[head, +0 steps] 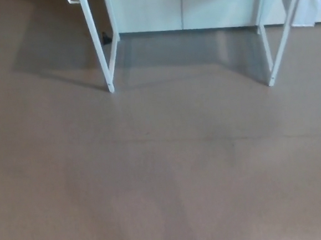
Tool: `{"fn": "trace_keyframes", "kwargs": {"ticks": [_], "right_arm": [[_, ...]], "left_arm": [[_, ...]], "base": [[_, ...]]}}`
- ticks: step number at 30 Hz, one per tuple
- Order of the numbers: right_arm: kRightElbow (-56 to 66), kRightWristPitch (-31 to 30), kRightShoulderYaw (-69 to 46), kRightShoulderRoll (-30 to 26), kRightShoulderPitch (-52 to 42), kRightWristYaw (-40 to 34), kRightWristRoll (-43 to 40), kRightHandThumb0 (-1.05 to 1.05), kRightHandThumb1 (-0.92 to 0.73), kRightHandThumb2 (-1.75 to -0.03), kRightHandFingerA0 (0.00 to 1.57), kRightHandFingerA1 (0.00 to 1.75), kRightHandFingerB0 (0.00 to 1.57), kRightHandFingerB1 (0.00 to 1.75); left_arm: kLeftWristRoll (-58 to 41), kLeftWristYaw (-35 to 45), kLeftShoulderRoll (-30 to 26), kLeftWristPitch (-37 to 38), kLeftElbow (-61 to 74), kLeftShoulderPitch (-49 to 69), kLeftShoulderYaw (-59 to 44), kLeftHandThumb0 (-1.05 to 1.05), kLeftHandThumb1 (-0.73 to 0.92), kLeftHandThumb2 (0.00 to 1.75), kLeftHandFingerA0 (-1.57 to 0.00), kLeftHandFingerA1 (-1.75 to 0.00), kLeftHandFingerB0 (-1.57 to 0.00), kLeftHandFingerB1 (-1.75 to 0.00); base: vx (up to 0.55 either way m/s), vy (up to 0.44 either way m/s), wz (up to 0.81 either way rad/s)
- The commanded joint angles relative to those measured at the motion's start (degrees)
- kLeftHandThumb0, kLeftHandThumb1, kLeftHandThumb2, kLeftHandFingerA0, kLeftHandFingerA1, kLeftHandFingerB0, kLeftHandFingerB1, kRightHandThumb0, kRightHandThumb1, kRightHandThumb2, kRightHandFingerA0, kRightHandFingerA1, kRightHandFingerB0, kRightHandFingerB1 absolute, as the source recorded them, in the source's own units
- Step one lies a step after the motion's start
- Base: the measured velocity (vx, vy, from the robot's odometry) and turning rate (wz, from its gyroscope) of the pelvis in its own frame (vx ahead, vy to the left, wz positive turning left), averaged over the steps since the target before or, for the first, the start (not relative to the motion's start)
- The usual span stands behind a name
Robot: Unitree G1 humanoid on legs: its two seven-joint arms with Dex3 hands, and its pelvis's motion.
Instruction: The robot walks towards a table in front, picks a shampoo with left hand and puts it in a small grey container
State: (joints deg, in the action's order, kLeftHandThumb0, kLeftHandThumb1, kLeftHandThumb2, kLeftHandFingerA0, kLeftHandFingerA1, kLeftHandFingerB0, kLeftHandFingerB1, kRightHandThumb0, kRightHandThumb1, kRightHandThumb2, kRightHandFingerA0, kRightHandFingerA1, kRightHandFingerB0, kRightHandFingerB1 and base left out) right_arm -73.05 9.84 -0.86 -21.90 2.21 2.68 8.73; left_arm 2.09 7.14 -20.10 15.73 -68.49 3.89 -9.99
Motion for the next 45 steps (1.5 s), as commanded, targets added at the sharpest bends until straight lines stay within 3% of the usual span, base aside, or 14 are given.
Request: {"fn": "trace_keyframes", "kwargs": {"ticks": [1,4,5,9,10,13,14,17,18,19,30,37,45], "right_arm": [[-0.9,0.1,0.5,0.0,0.0,-0.2,0.6,-0.32,-0.68,-0.60,0.65,0.45,0.45,0.36],[-1.0,0.1,0.6,-0.1,0.1,-0.2,0.5,-0.32,-0.68,-0.60,0.65,0.45,0.45,0.36],[-1.3,-0.2,0.6,0.0,0.4,0.1,0.5,-0.31,-0.68,-0.60,0.66,0.45,0.45,0.36],[-1.4,-0.2,0.6,0.0,0.5,0.1,0.5,-0.31,-0.68,-0.60,0.66,0.45,0.45,0.36],[-1.6,-0.3,0.6,0.1,0.5,0.2,0.5,-0.32,-0.67,-0.60,0.64,0.44,0.45,0.36],[-1.6,-0.3,0.5,0.1,0.6,0.3,0.3,-0.31,-0.68,-0.60,0.64,0.44,0.45,0.36],[-1.7,-0.4,0.5,0.2,0.7,0.3,0.4,-0.32,-0.67,-0.59,0.67,0.45,0.46,0.36],[-1.7,-0.1,0.6,0.2,0.8,0.4,0.5,-0.33,-0.67,-0.60,0.65,0.45,0.47,0.36],[-1.6,0.0,0.7,0.2,0.8,0.5,0.5,-0.33,-0.67,-0.60,0.65,0.45,0.47,0.36],[-1.7,-0.3,0.7,0.2,0.9,0.4,0.5,-0.32,-0.67,-0.59,0.66,0.45,0.46,0.36],[-0.8,-0.1,0.9,0.0,0.2,1.0,0.5,-0.32,-0.68,-0.60,0.63,0.44,0.45,0.36],[-1.4,-0.4,1.1,0.2,0.6,1.0,0.6,-0.32,-0.69,-0.60,0.62,0.43,0.46,0.36],[-0.8,-0.1,1.9,0.0,0.4,1.6,1.0,-0.32,-0.71,-0.61,0.62,0.43,0.47,0.37]], "left_arm": [[0.3,-0.6,-1.3,1.2,-0.8,0.0,0.4,-0.24,0.50,0.98,-0.54,-0.69,-0.17,-0.49],[0.3,-0.7,-1.3,1.3,-0.9,0.0,0.5,-0.24,0.50,0.98,-0.54,-0.69,-0.17,-0.49],[0.9,-1.5,-1.3,1.3,-1.1,0.0,1.0,-0.31,0.68,0.60,-0.63,-0.56,-0.31,-0.31],[0.8,-1.6,-1.4,1.4,-1.2,-0.1,1.3,-0.31,0.68,0.60,-0.63,-0.56,-0.31,-0.31],[0.3,-1.2,-1.3,1.6,-1.2,0.2,1.0,-0.29,0.68,0.61,-0.61,-0.42,-0.32,-0.32],[-0.3,-0.6,-1.3,1.4,-1.5,0.1,0.6,-0.29,0.68,0.60,-0.61,-0.43,-0.32,-0.32],[0.1,-1.1,-1.3,1.6,-1.5,0.2,0.9,-0.22,0.49,0.97,-0.55,-0.68,-0.19,-0.50],[0.4,-1.4,-1.5,2.2,-1.4,0.3,1.3,-0.23,0.49,0.97,-0.55,-0.68,-0.18,-0.50],[0.3,-1.3,-1.5,2.3,-1.3,0.4,1.3,-0.23,0.49,0.97,-0.55,-0.68,-0.18,-0.50],[0.5,-1.3,-1.5,2.2,-1.2,0.5,1.4,-0.30,0.67,0.61,-0.60,-0.41,-0.32,-0.32],[0.5,-1.5,-1.7,2.0,-1.7,0.6,2.2,-0.31,0.68,0.61,-0.57,-0.38,-0.33,-0.32],[0.6,-1.4,-1.7,2.6,-2.0,0.8,2.3,-0.29,0.70,0.61,-0.62,-0.44,-0.34,-0.33],[0.4,-1.6,-1.6,3.6,-2.1,1.6,2.3,-0.29,0.69,0.61,-0.58,-0.39,-0.36,-0.33]], "base": [[0.32,0.041,-0.14],[0.34,0.111,-0.20],[0.41,0.174,-0.16],[0.43,0.221,-0.33],[0.40,0.229,-0.38],[0.39,0.166,-0.04],[0.38,0.116,0.05],[0.39,0.033,0.15],[0.41,-0.019,0.18],[0.37,-0.080,0.21],[0.48,-0.059,0.26],[0.45,0.102,-0.26],[0.52,0.181,-0.20]]}}
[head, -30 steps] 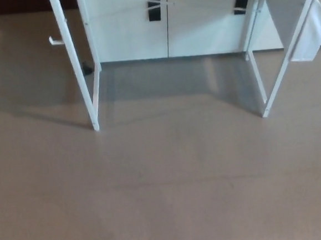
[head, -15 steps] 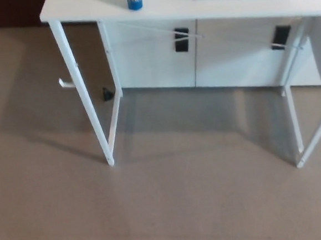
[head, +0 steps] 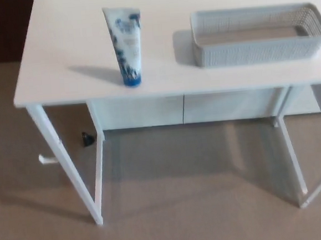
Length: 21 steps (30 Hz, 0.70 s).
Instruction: The robot walks towards a table in front, picks a shampoo with left hand and puts it in a small grey container
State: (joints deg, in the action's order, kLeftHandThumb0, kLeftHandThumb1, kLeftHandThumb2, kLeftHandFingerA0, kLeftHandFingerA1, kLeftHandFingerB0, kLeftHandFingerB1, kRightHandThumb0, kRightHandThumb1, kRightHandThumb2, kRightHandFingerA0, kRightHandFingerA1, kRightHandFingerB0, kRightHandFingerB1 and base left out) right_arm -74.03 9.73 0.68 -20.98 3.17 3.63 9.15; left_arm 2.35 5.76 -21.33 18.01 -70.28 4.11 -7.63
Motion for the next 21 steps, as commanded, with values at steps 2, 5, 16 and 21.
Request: {"fn": "trace_keyframes", "kwargs": {"ticks": [2,5,16,21], "right_arm": [[0.4,0.2,0.4,-0.9,-0.6,0.8,0.5,-0.32,-0.72,-0.61,0.62,0.43,0.47,0.37],[0.8,-0.1,0.5,-0.9,-0.6,0.8,0.4,-0.32,-0.71,-0.61,0.63,0.43,0.47,0.37],[-0.3,-1.3,0.7,-0.8,0.6,2.0,0.4,-0.33,-0.69,-0.60,0.61,0.43,0.49,0.37],[-0.7,-1.9,0.7,-0.9,1.5,3.1,0.3,-0.35,-0.69,-0.60,0.62,0.45,0.49,0.39]], "left_arm": [[-0.3,0.3,-0.4,1.6,-0.1,1.6,-0.3,-0.29,0.69,0.61,-0.58,-0.39,-0.36,-0.33],[-0.2,0.4,-0.4,0.8,0.2,1.7,-0.2,-0.31,0.70,0.61,-0.57,-0.39,-0.35,-0.33],[0.2,-0.4,-0.5,0.9,-0.7,1.8,0.2,-0.31,0.69,0.61,-0.57,-0.38,-0.36,-0.33],[0.6,-0.8,-0.5,0.7,-0.9,1.5,0.2,-0.30,0.70,0.61,-0.58,-0.39,-0.38,-0.33]], "base": [[0.31,0.039,0.11],[0.32,-0.057,0.18],[0.28,-0.123,0.08],[0.12,0.029,-0.08]]}}
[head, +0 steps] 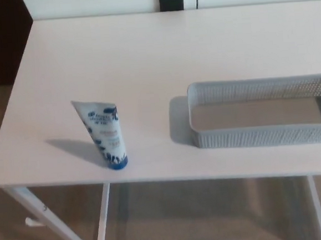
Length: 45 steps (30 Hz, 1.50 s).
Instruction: The robot walks towards a table in front, picks a shampoo with left hand and puts it in a small grey container
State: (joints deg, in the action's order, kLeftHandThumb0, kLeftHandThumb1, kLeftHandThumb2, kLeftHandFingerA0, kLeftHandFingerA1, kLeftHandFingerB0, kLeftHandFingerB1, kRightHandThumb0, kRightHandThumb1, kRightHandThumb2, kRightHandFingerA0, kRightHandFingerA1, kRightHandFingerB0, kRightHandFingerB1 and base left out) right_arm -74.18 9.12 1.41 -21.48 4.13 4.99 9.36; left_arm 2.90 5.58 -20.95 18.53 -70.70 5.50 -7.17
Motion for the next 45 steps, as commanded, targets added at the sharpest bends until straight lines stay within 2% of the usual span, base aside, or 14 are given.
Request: {"fn": "trace_keyframes", "kwargs": {"ticks": [1,6,11,24,35,42,43,45], "right_arm": [[-0.6,-1.5,-0.3,-0.3,0.7,1.8,-0.1,-0.35,-0.69,-0.60,0.62,0.46,0.49,0.39],[-0.5,-1.7,-0.4,-0.3,1.0,2.4,-0.1,-0.34,-0.68,-0.60,0.61,0.45,0.50,0.39],[-0.6,-2.2,-0.5,-0.2,1.4,2.5,-0.1,-0.33,-0.68,-0.60,0.61,0.45,0.49,0.38],[-0.7,-2.9,0.1,0.3,2.4,1.8,0.6,-0.36,-0.72,-0.61,0.62,0.44,0.51,0.39],[-0.7,-2.9,1.2,0.7,2.4,1.7,1.3,-0.33,-0.70,-0.60,0.62,0.44,0.49,0.38],[-0.8,-2.5,1.0,0.8,1.8,2.1,1.1,-0.35,-0.71,-0.61,0.62,0.44,0.50,0.39],[-0.8,-2.1,1.6,0.9,1.3,1.9,1.7,-0.35,-0.71,-0.61,0.63,0.45,0.50,0.38],[-0.7,-2.1,1.8,1.1,1.3,1.9,1.8,-0.35,-0.71,-0.61,0.63,0.45,0.50,0.38]], "left_arm": [[0.0,-0.7,-0.9,0.1,-0.5,0.1,-0.3,-0.30,0.69,0.61,-0.58,-0.39,-0.37,-0.33],[0.6,-1.3,-1.0,0.2,-0.4,0.1,0.0,-0.30,0.70,0.62,-0.60,-0.40,-0.36,-0.33],[0.4,-1.0,-1.1,0.4,-0.4,0.1,-0.3,-0.34,0.69,0.61,-0.55,-0.38,-0.37,-0.33],[-0.9,-0.7,-0.7,0.6,-0.1,0.8,-1.9,-0.31,0.67,0.61,-0.61,-0.39,-0.33,-0.32],[0.2,-1.8,-0.9,1.3,0.5,2.0,-2.0,-0.30,0.71,0.61,-0.53,-0.37,-0.26,-0.30],[0.2,-1.8,-1.0,1.5,-0.3,2.6,-2.1,-0.31,0.70,0.61,-0.58,-0.39,-0.26,-0.30],[0.1,-1.7,-0.9,1.1,-0.7,3.1,-2.2,-0.26,0.51,0.96,-0.48,-0.62,-0.12,-0.47],[0.2,-1.8,-1.1,1.1,-0.6,3.3,-2.1,-0.25,0.50,0.96,-0.48,-0.62,-0.12,-0.47]], "base": [[0.15,0.126,-0.02],[0.23,0.149,-0.01],[0.06,0.009,0.05],[0.02,-0.162,-0.03],[-0.01,0.214,-0.03],[0.06,0.013,0.07],[0.00,0.000,0.00],[0.00,0.000,0.00]]}}
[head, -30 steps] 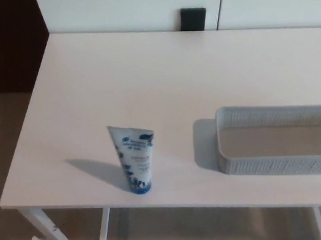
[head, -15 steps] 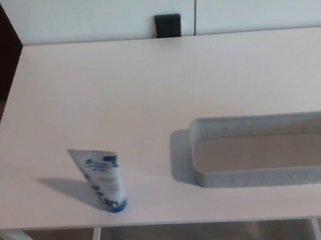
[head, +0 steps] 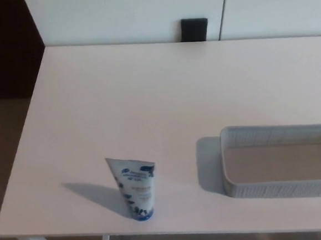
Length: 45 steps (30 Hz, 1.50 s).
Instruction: The robot walks towards a table in front, picks a shampoo with left hand and puts it in a small grey container
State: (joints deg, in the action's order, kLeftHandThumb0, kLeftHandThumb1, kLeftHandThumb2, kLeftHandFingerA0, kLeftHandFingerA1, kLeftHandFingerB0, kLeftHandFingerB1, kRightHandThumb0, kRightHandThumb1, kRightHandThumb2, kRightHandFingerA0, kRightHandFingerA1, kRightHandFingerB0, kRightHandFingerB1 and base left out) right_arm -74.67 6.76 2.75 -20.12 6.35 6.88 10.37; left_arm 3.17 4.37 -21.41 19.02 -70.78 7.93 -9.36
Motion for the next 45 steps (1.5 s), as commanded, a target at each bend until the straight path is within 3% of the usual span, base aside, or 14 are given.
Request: {"fn": "trace_keyframes", "kwargs": {"ticks": [1,2,3,8,9,14,15,17,28,32,33,40,41,45], "right_arm": [[-0.2,0.3,0.5,-0.3,-1.0,0.0,0.7,-0.35,-0.71,-0.61,0.63,0.45,0.50,0.38],[-0.2,0.2,0.8,0.0,-0.5,-0.2,1.0,-0.35,-0.70,-0.61,0.62,0.45,0.50,0.39],[-0.2,0.1,0.8,0.1,-0.3,-0.1,1.0,-0.35,-0.70,-0.61,0.60,0.45,0.51,0.39],[-0.2,-0.3,0.4,0.2,0.0,0.1,0.6,-0.35,-0.71,-0.61,0.60,0.45,0.50,0.39],[-0.3,-0.3,0.6,0.1,0.2,0.0,0.7,-0.36,-0.71,-0.61,0.61,0.44,0.49,0.38],[-0.4,-0.6,0.8,0.1,0.6,-0.2,0.9,-0.36,-0.70,-0.61,0.62,0.44,0.49,0.38],[-0.4,-0.4,0.8,0.1,0.1,-0.1,0.9,-0.35,-0.71,-0.61,0.63,0.44,0.50,0.38],[-0.3,0.1,1.0,0.0,-0.7,0.2,0.9,-0.34,-0.71,-0.61,0.62,0.44,0.49,0.38],[-0.3,-0.7,1.2,-0.3,0.9,0.2,1.0,-0.36,-0.72,-0.61,0.62,0.46,0.51,0.40],[-0.6,-1.1,0.8,-0.3,1.1,-0.7,0.8,-0.35,-0.71,-0.61,0.64,0.46,0.51,0.39],[-0.7,-1.2,0.3,-0.6,1.0,-0.7,0.3,-0.35,-0.69,-0.61,0.63,0.46,0.50,0.39],[-0.8,-1.1,0.4,-0.8,0.2,-0.6,0.4,-0.36,-0.70,-0.61,0.65,0.46,0.51,0.39],[-0.7,-1.0,0.3,-0.8,0.1,-0.4,0.3,-0.35,-0.72,-0.61,0.63,0.46,0.51,0.40],[-0.9,-1.1,0.4,-0.9,-0.2,-0.4,0.4,-0.36,-0.72,-0.62,0.62,0.44,0.50,0.39]], "left_arm": [[0.0,-0.5,-0.6,0.7,-0.5,0.9,0.1,-0.25,0.50,0.96,-0.48,-0.62,-0.12,-0.47],[-1.0,0.6,-0.8,0.8,-0.3,0.9,-0.7,-0.30,0.69,0.60,-0.55,-0.38,-0.24,-0.30],[-0.9,0.1,-0.7,0.9,-0.4,0.8,-0.7,-0.23,0.50,0.96,-0.52,-0.65,-0.12,-0.47],[-0.7,-0.3,-0.6,0.8,-0.7,0.5,-0.9,-0.23,0.51,0.97,-0.53,-0.67,-0.11,-0.47],[-0.6,-0.3,-0.7,0.8,-0.7,0.4,-0.8,-0.32,0.68,0.61,-0.58,-0.39,-0.25,-0.30],[-0.5,-0.4,-0.8,1.2,-0.2,0.4,-0.8,-0.31,0.66,0.61,-0.60,-0.41,-0.25,-0.30],[-2.7,1.3,-0.3,2.1,1.4,1.9,-2.5,-0.25,0.48,0.93,-0.35,-0.56,-0.07,-0.45],[-10.7,6.7,2.0,3.4,10.2,7.5,-8.6,-0.30,0.64,0.59,-0.34,-0.34,-0.19,-0.28],[-34.0,18.0,6.2,-5.8,65.5,35.1,-19.1,-0.34,0.53,0.61,-0.14,-0.30,-0.12,-0.29],[-46.8,23.7,-4.1,-5.7,79.7,35.4,-34.1,-0.27,0.53,0.62,-0.09,-0.27,-0.09,-0.22],[-48.3,24.0,-8.1,-7.1,80.0,31.3,-36.8,-0.15,0.59,1.00,0.00,-0.48,0.00,-0.47],[-46.3,26.0,-16.4,-13.5,77.7,18.0,-35.0,-0.18,0.46,0.92,0.00,-0.48,0.00,-0.49],[-45.8,25.9,-16.8,-14.0,77.7,16.8,-34.2,-0.21,0.46,0.56,-0.10,-0.29,-0.09,-0.24],[-38.5,26.7,-20.0,-16.9,74.6,5.8,-24.9,-0.24,0.39,0.66,-0.03,-0.33,-0.03,-0.14]], "base": [[0.00,0.000,0.00],[0.00,0.000,0.00],[0.00,0.000,0.00],[0.00,0.000,0.00],[0.00,0.000,0.00],[0.00,0.000,0.00],[0.00,0.000,0.00],[0.00,0.000,0.00],[0.00,0.000,0.00],[0.00,0.000,0.00],[0.00,0.000,0.00],[0.00,0.000,0.00],[0.00,0.000,0.00],[0.00,0.000,0.00]]}}
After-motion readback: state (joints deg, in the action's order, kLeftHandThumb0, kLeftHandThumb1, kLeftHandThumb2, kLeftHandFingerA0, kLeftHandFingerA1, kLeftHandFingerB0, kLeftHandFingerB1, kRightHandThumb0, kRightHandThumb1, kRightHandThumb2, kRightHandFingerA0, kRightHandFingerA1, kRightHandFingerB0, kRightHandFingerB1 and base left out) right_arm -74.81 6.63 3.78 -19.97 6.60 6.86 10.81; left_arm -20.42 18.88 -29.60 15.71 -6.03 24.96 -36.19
